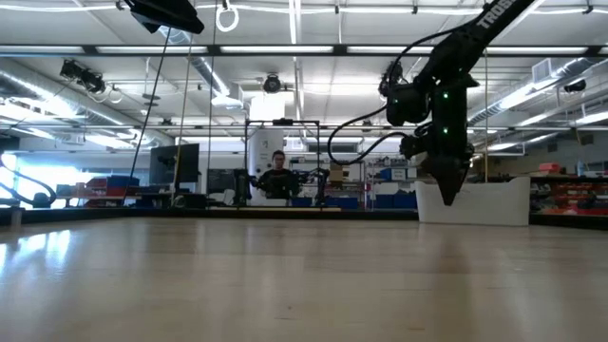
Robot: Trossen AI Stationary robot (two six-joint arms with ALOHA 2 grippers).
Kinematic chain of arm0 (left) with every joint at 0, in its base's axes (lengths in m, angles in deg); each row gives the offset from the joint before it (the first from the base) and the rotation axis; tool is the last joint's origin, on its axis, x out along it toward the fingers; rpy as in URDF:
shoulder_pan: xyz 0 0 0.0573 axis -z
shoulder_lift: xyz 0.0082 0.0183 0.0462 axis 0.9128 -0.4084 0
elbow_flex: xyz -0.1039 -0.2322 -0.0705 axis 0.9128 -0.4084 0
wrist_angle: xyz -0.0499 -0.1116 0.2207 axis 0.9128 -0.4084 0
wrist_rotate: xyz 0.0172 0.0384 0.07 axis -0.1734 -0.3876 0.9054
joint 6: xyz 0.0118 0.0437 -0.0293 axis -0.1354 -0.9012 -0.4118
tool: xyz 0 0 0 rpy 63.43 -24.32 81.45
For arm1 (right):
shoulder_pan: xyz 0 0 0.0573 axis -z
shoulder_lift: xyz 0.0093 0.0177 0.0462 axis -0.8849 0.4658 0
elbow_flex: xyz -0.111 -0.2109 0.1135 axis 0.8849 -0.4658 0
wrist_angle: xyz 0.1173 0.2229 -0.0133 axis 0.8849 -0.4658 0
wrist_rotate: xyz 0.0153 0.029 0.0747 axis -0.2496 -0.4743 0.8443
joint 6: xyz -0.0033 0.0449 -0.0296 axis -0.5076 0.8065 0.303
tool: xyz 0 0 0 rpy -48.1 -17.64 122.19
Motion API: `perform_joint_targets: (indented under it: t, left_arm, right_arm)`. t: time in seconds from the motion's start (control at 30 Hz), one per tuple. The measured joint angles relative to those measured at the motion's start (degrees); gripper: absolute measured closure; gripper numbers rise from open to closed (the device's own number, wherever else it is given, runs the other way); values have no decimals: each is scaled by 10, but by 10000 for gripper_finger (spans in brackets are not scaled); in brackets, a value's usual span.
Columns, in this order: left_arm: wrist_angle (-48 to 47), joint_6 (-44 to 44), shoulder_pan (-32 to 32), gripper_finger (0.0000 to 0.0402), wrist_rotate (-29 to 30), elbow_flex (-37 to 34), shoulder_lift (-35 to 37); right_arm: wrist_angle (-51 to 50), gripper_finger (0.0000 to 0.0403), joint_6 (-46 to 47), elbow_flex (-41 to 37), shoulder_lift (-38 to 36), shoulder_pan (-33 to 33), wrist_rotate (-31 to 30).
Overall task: Pick and place USB-C Cables
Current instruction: Move the white bin to the center
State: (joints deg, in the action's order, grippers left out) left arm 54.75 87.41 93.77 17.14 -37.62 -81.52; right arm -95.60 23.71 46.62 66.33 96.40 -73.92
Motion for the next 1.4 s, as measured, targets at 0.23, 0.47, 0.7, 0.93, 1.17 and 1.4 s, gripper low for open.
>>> perform_joint_targets:
  t: [0.23, 0.47, 0.7, 0.93, 1.17, 1.4]
  left_arm:
    - [-29, 30, 10, 271, -9, 0, 0]
    - [-40, 47, 40, 271, -5, 0, 0]
    - [-40, 48, 48, 271, 12, 0, 0]
    - [-41, 63, 69, 271, 12, 0, 0]
    - [-41, 103, 111, 271, 14, 0, 0]
    - [-41, 119, 148, 271, 51, 0, 0]
  right_arm:
    - [-35, 218, 17, 0, -17, -8, 1]
    - [-50, 233, 30, 0, -18, -12, 22]
    - [-50, 279, 30, 0, -18, -12, 29]
    - [-49, 333, 35, 0, -18, -12, 33]
    - [-48, 384, 33, 0, -18, -16, 35]
    - [-42, 393, 36, 0, -18, -40, 36]
